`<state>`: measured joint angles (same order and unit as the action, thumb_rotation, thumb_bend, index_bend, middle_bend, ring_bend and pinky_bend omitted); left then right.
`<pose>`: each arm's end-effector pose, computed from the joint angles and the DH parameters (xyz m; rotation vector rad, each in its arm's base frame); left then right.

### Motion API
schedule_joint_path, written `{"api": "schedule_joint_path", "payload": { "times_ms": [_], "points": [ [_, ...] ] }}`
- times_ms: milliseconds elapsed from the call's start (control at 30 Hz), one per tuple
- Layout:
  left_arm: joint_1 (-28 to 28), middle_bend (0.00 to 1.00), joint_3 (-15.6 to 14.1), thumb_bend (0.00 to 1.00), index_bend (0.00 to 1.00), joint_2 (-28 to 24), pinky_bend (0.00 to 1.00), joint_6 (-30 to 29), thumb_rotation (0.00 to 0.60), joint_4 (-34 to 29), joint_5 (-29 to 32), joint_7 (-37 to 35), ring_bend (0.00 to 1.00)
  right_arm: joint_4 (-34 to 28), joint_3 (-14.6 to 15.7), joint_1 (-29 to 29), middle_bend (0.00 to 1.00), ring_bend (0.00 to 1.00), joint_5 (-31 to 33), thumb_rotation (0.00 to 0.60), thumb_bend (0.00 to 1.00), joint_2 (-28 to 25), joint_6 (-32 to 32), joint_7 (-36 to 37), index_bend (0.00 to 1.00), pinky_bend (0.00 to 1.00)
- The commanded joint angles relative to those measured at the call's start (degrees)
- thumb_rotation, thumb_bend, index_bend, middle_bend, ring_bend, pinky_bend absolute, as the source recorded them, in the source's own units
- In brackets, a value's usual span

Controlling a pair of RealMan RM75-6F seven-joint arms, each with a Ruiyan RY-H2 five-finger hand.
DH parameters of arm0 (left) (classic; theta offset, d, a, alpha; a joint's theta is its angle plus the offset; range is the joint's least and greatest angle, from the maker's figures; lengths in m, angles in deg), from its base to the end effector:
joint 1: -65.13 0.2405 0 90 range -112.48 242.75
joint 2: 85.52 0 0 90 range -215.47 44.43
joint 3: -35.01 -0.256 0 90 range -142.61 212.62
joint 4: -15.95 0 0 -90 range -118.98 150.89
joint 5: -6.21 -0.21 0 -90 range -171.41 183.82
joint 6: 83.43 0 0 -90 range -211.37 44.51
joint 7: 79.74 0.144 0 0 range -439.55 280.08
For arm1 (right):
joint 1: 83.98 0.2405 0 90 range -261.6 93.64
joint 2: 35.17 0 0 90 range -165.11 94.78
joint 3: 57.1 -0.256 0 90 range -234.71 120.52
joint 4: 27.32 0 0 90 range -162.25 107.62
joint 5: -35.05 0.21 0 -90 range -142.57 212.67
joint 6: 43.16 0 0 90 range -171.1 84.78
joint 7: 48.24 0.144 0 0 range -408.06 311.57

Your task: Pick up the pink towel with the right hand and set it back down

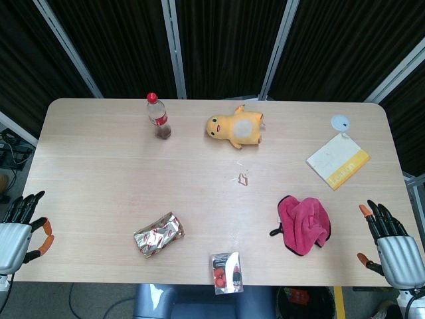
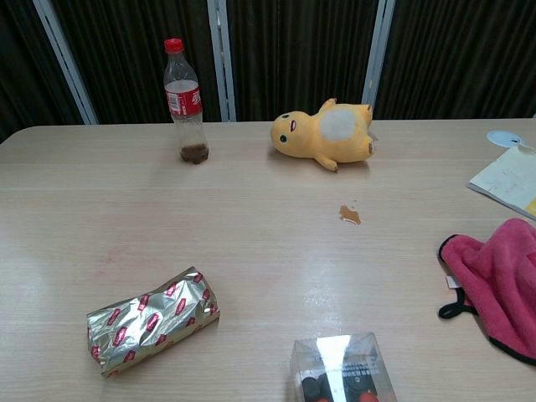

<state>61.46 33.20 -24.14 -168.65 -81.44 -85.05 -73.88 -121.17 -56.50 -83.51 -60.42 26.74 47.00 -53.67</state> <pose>-0.2949 0.1556 0.1512 -1.5176 -0.8862 -0.8433 -0.2989 -0.1436 0.1630 1.4976 -0.7834 0.8760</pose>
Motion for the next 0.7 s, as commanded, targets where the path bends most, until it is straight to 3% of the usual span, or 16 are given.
{"api": "schedule_joint_path", "payload": {
  "times_ms": [33, 700],
  "points": [
    [0.0, 0.0, -0.02, 0.0, 0.0, -0.05, 0.0, -0.01, 0.6, 0.04, -0.06, -0.01, 0.0, -0.05, 0.06, -0.05, 0.0, 0.0, -0.04, 0.6, 0.0, 0.0, -0.01, -0.35, 0.0, 0.22],
    [0.1, 0.0, -0.32, 0.0, 0.0, -0.3, 0.0, 0.09, 0.6, -0.31, -0.42, 1.04, 0.0, -1.41, 0.56, -0.32, 0.0, 0.0, 0.56, 0.6, 0.0, -0.96, -0.94, -0.95, 0.0, 0.22]
  ]
}}
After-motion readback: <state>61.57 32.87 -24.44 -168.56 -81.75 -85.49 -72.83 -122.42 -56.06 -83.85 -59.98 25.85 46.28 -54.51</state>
